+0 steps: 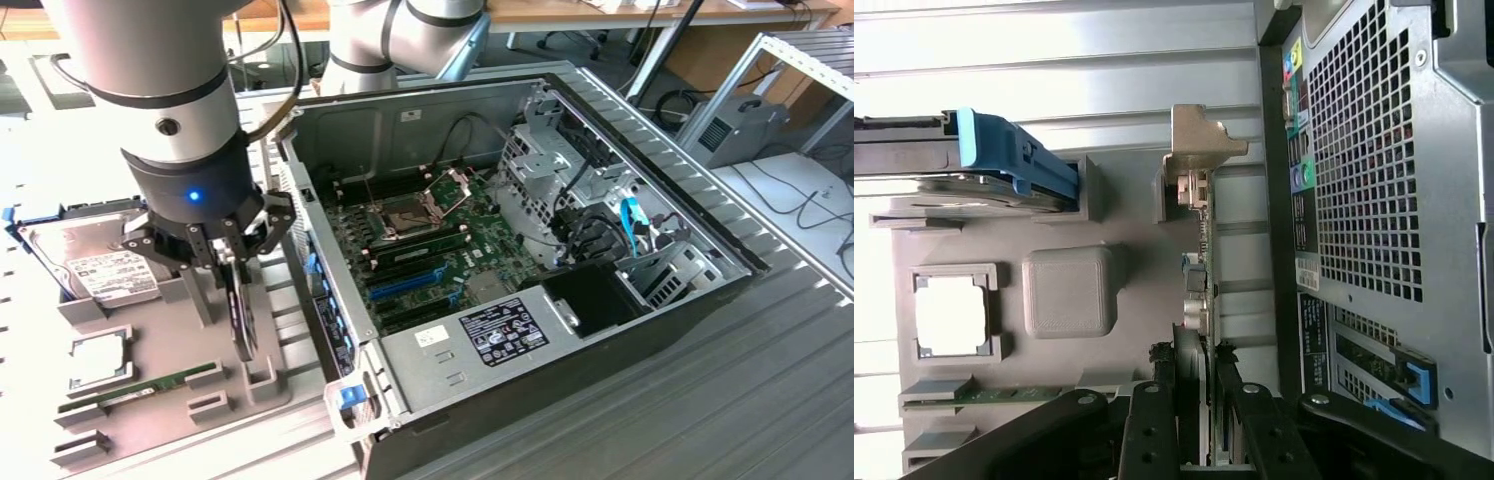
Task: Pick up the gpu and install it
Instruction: 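Pick up the gpu and move the gpu toward the slot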
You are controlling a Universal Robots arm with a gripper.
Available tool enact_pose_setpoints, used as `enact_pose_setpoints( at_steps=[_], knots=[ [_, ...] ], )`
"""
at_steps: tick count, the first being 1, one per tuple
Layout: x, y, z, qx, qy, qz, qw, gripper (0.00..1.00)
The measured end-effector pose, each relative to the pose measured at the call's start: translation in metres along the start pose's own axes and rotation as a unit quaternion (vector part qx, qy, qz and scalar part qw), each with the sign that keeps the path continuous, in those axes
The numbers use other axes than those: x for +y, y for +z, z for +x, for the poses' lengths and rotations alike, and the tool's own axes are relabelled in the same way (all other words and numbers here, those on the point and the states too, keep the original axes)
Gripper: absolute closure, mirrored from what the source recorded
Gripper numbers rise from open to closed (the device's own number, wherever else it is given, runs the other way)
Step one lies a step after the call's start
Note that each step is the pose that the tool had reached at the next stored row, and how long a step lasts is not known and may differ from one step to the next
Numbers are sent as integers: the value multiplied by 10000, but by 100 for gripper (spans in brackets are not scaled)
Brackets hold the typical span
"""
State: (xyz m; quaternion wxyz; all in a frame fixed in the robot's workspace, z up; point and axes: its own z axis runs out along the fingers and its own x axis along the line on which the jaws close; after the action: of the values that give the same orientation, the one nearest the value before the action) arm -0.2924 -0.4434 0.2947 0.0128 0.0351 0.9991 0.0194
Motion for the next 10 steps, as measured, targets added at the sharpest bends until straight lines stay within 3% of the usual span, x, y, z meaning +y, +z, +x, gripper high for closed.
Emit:
enact_pose_setpoints(
  at_steps=[10],
  knots=[
    [4,-92,-2,0,0,0,10000,74]
  ],
)
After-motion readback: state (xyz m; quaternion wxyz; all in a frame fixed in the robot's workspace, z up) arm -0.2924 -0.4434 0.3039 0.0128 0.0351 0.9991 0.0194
